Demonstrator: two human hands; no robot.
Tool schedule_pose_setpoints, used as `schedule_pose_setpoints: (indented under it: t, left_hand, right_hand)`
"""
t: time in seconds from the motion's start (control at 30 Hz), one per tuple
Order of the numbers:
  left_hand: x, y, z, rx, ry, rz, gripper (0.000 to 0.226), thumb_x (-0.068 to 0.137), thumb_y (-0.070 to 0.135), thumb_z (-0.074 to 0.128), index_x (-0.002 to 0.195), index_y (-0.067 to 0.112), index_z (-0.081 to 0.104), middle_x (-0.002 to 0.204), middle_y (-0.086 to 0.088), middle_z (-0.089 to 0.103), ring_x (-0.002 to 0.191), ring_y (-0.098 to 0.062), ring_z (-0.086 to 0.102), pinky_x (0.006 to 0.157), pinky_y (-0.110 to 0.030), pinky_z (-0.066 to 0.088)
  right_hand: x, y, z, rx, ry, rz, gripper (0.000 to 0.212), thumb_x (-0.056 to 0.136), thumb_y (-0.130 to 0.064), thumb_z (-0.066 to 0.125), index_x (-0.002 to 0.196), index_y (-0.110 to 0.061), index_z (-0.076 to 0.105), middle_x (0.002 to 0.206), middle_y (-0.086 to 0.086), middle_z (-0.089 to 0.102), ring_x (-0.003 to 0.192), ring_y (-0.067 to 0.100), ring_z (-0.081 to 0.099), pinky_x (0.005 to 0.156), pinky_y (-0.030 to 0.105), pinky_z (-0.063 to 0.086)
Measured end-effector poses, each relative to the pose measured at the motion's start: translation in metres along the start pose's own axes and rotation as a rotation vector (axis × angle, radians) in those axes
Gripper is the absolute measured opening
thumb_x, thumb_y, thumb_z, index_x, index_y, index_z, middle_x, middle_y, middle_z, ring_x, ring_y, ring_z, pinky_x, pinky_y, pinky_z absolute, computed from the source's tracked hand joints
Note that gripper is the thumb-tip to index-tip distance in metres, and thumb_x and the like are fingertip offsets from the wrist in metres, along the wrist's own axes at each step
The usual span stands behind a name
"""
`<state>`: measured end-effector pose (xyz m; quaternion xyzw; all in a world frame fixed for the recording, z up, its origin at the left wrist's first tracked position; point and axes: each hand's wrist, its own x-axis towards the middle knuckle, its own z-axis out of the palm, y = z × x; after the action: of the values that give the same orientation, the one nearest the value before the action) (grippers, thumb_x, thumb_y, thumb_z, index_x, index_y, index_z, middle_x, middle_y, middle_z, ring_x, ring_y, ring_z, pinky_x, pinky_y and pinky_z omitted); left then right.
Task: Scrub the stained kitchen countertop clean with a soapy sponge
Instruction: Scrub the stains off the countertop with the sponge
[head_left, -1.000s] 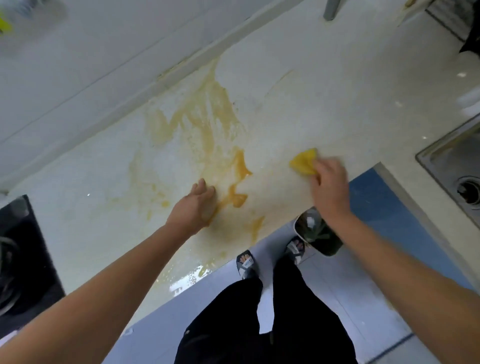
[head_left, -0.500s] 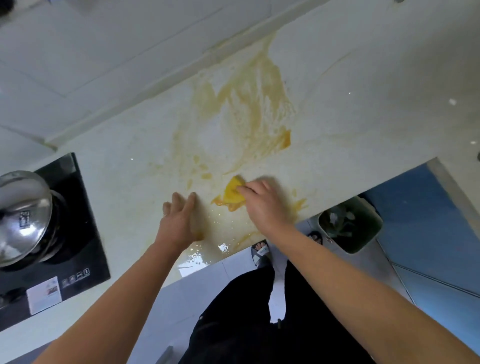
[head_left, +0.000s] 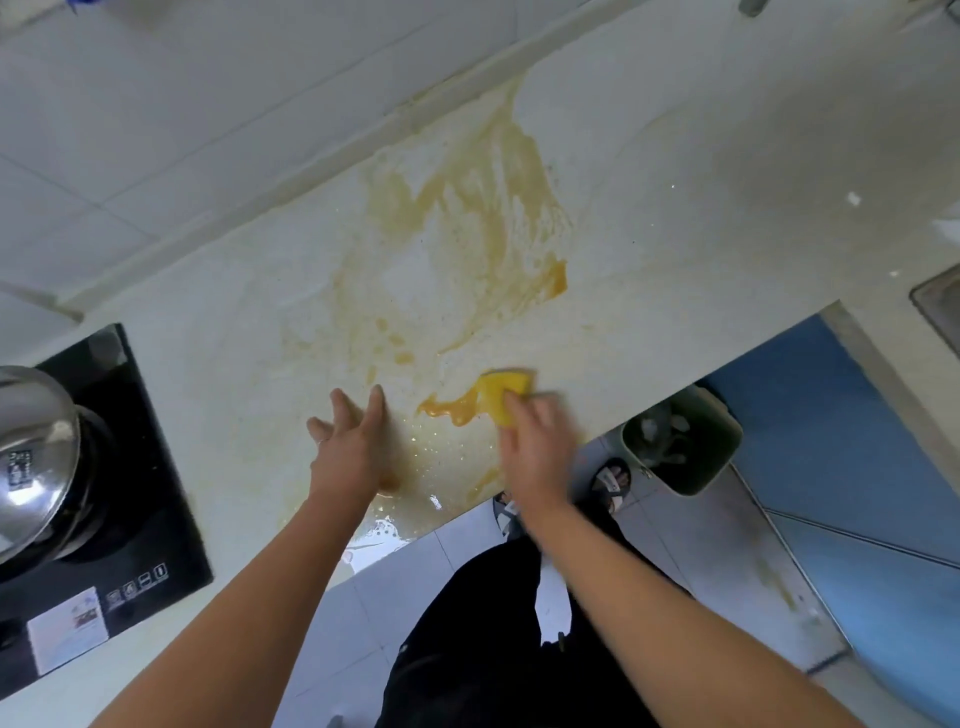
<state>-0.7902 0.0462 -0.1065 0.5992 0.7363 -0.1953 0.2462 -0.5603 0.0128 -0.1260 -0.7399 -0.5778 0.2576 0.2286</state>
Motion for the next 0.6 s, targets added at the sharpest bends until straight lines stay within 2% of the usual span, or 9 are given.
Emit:
schedule_pose_setpoints:
  t: [0.07,0.13,0.23,0.4,0.47,0.6]
  left_hand:
    - [0.004,0.000,-0.001,0.011,-0.026,0.004,0.126,0.057,0.018,0.083,0.151,0.047,0.005,0.152,-0.007,0.007,0.124,-0.048,0.026,0.067,-0.046,0.061]
    - [0.005,-0.001,-0.001,0.012,-0.046,-0.003,0.135,0.054,0.016,0.089,0.152,0.049,0.002,0.155,-0.007,0.002,0.127,-0.050,0.024,0.067,-0.048,0.061]
    - [0.009,-0.002,-0.001,0.002,-0.024,0.002,0.138,0.053,0.011,0.089,0.151,0.053,0.002,0.157,-0.007,0.000,0.128,-0.051,0.023,0.068,-0.054,0.061]
    - [0.014,-0.001,-0.002,-0.025,-0.020,-0.013,0.140,0.057,0.004,0.090,0.151,0.055,0.000,0.159,-0.005,-0.008,0.137,-0.060,0.011,0.075,-0.064,0.058]
    - [0.014,-0.001,-0.003,-0.037,-0.021,-0.019,0.144,0.054,0.006,0.094,0.148,0.058,-0.002,0.160,-0.003,-0.008,0.140,-0.059,0.008,0.076,-0.066,0.056]
    - [0.014,0.002,-0.005,-0.044,-0.016,-0.035,0.143,0.059,0.002,0.092,0.146,0.060,-0.004,0.161,-0.002,-0.009,0.141,-0.061,0.005,0.076,-0.068,0.056]
  right_hand:
    - [-0.022,-0.037,0.025,0.118,-0.147,-0.042,0.043,0.083,-0.006,0.060,0.122,-0.024,0.067,0.103,0.004,0.061,0.094,0.026,0.056,0.076,0.033,0.047]
    - [-0.022,-0.049,0.030,0.122,-0.188,-0.132,0.041,0.080,-0.007,0.059,0.116,-0.024,0.068,0.098,0.003,0.060,0.089,0.028,0.057,0.070,0.037,0.050]
    - [0.018,-0.019,-0.001,0.097,-0.083,-0.143,0.042,0.081,-0.006,0.061,0.119,-0.020,0.068,0.099,0.003,0.058,0.092,0.027,0.055,0.072,0.039,0.050]
    - [0.090,0.089,-0.098,-0.148,0.121,0.067,0.041,0.092,-0.015,0.059,0.133,-0.016,0.059,0.114,0.009,0.055,0.101,0.025,0.052,0.079,0.034,0.047]
    - [0.088,0.105,-0.111,-0.227,0.114,0.062,0.037,0.094,-0.019,0.058,0.130,-0.016,0.058,0.112,0.010,0.056,0.099,0.027,0.052,0.074,0.036,0.047]
    - [0.053,0.084,-0.086,-0.246,-0.019,0.014,0.027,0.092,-0.029,0.062,0.118,-0.020,0.057,0.104,0.004,0.055,0.090,0.023,0.054,0.065,0.037,0.048]
